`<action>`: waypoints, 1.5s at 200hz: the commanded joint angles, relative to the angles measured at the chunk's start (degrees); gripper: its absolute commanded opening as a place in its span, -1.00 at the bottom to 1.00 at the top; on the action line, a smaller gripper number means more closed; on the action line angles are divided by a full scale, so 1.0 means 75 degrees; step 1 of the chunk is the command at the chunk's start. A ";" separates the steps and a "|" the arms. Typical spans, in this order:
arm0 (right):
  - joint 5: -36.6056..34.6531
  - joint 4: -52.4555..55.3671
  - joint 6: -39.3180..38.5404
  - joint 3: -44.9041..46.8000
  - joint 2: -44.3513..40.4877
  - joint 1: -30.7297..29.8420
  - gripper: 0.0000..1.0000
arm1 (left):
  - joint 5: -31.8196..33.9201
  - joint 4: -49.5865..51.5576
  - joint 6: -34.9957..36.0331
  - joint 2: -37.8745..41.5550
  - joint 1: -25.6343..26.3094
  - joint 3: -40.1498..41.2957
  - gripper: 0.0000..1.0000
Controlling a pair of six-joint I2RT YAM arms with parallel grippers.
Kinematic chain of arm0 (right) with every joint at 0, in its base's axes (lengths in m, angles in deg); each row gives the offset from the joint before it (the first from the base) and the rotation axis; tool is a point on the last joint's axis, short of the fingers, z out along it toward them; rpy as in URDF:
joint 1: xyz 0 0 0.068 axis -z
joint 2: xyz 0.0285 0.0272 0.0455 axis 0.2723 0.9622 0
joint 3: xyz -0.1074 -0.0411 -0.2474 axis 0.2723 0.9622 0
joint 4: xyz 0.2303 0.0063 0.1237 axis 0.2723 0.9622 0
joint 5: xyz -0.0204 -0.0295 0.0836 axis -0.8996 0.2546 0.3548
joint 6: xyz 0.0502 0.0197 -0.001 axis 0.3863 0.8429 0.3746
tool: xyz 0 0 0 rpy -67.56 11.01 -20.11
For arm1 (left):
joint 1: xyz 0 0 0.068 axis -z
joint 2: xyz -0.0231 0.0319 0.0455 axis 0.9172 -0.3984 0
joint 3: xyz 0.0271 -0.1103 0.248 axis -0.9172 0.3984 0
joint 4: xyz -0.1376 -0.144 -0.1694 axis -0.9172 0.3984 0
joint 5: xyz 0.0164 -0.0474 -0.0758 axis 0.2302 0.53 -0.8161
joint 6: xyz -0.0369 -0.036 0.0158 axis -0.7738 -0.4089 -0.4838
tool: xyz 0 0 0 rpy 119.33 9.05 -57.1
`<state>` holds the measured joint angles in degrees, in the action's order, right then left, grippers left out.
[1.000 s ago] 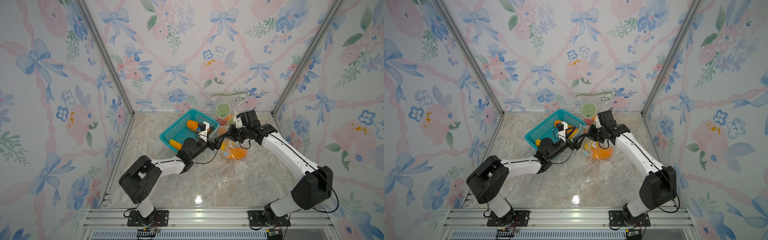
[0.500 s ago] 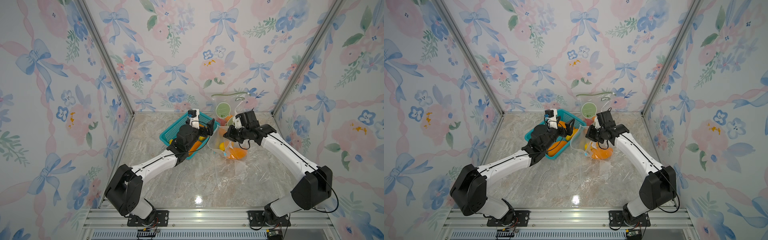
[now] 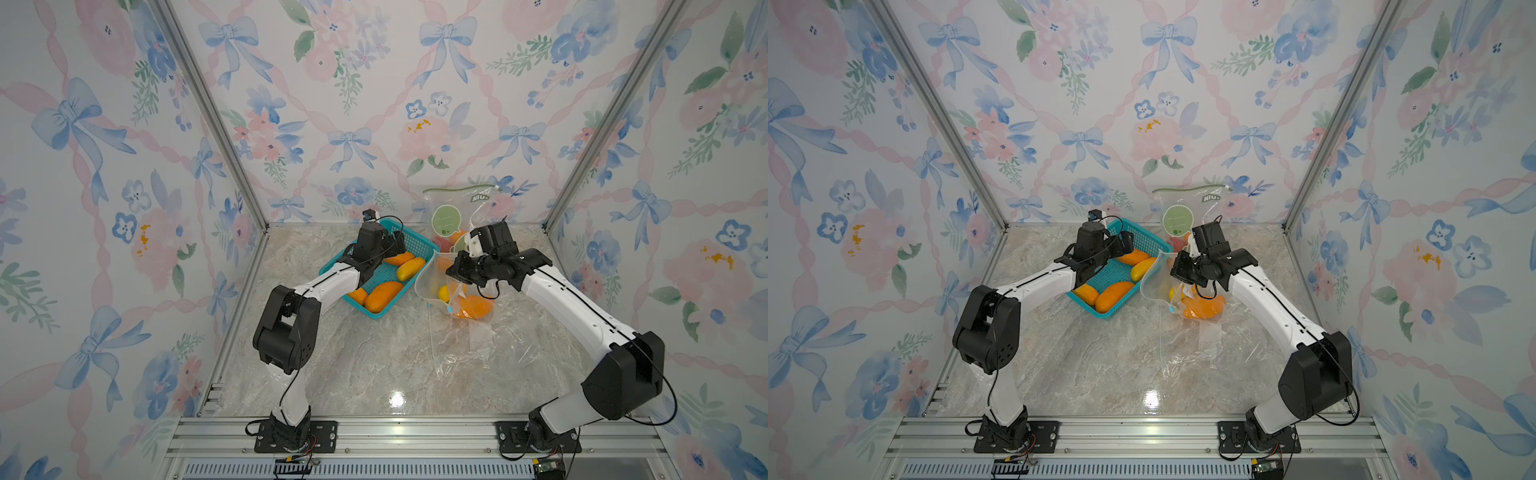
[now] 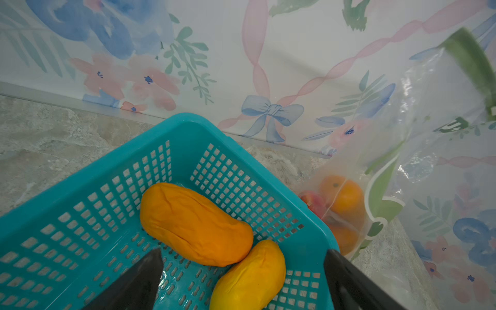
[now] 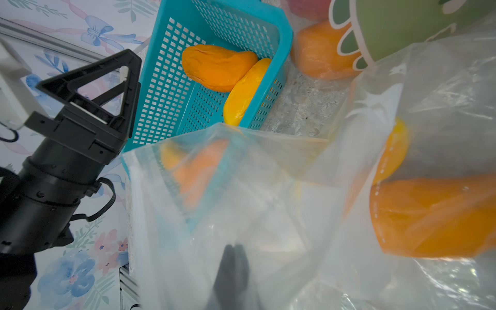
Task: Place the mango in a zip-top bag and seal the zipper
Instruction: Place the mango in the zipper food storage bag, then pick up the mango from the basket.
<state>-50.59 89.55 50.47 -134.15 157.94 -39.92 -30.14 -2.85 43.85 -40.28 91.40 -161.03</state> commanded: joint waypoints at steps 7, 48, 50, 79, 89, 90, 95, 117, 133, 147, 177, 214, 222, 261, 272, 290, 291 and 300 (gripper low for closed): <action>-0.0078 0.0003 -0.0063 0.0097 -0.0148 -0.0092 -1.00 | -0.0376 0.0335 -0.1073 -0.0774 -0.0128 -0.0697 0.97; -0.0066 -0.0019 -0.0030 0.0144 -0.0150 -0.0103 -1.00 | 0.0094 0.0340 -0.1976 -0.1688 -0.0195 -0.1403 0.96; -0.0066 -0.0029 -0.0029 0.0144 -0.0148 -0.0107 -1.00 | 0.0116 0.0345 -0.2018 -0.1721 -0.0205 -0.1430 0.97; -0.0043 -0.0065 0.0008 0.0132 -0.0088 -0.0111 -1.00 | 0.0498 0.0365 -0.2686 -0.2074 -0.0228 -0.1560 0.97; -0.0032 -0.0076 0.0016 0.0125 -0.0057 -0.0112 -1.00 | 0.0605 0.0359 -0.2879 -0.2155 -0.0218 -0.1577 0.96; -0.0032 -0.0083 0.0017 0.0117 -0.0055 -0.0112 -1.00 | 0.0618 0.0359 -0.2893 -0.2158 -0.0221 -0.1580 0.96; -0.0020 -0.0090 0.0015 0.0115 -0.0042 -0.0112 -1.00 | 0.0666 0.0378 -0.2967 -0.2199 -0.0223 -0.1578 0.96; 0.0002 -0.0098 0.0018 0.0096 0.0015 -0.0123 -1.00 | 0.0790 0.0387 -0.3166 -0.2349 -0.0223 -0.1635 0.96; -0.0005 -0.0107 0.0032 0.0099 0.0037 -0.0114 -1.00 | 0.0873 0.0412 -0.3186 -0.2474 -0.0224 -0.1686 0.96; -0.0006 -0.0131 0.0042 0.0109 0.0052 -0.0130 -1.00 | 0.0994 0.0449 -0.3211 -0.2551 -0.0217 -0.1686 0.96; 0.0004 -0.0154 0.0053 0.0123 0.0076 -0.0141 -1.00 | 0.1080 0.0549 -0.3214 -0.2811 -0.0222 -0.1903 0.90; 0.0010 -0.0205 0.0083 0.0198 0.0087 -0.0159 -1.00 | 0.0990 0.0674 -0.3199 -0.3173 -0.0213 -0.2244 0.83; 0.0004 -0.0219 0.0078 0.0204 0.0104 -0.0156 -1.00 | 0.0981 0.0682 -0.3211 -0.3228 -0.0219 -0.2294 0.80; 0.0045 -0.0254 0.0106 0.0235 0.0146 -0.0158 -1.00 | 0.0836 0.0709 -0.3209 -0.3368 -0.0217 -0.2509 0.61; 0.0051 -0.0276 0.0100 0.0228 0.0146 -0.0151 -1.00 | 0.0818 0.0703 -0.3223 -0.3369 -0.0216 -0.2539 0.56; 0.0057 -0.0290 0.0103 0.0258 0.0146 -0.0167 -1.00 | 0.0755 0.0709 -0.3281 -0.3341 -0.0234 -0.2565 0.43; 0.0059 -0.0290 0.0101 0.0260 0.0146 -0.0169 -1.00 | 0.0751 0.0709 -0.3281 -0.3338 -0.0235 -0.2567 0.42; 0.0063 -0.0295 0.0100 0.0269 0.0146 -0.0167 -1.00 | 0.0719 0.0709 -0.3270 -0.3313 -0.0241 -0.2580 0.32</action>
<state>-50.52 88.41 50.71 -133.01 158.11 -40.40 -23.67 0.93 19.29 -64.13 90.03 -179.08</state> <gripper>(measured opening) 0.048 0.714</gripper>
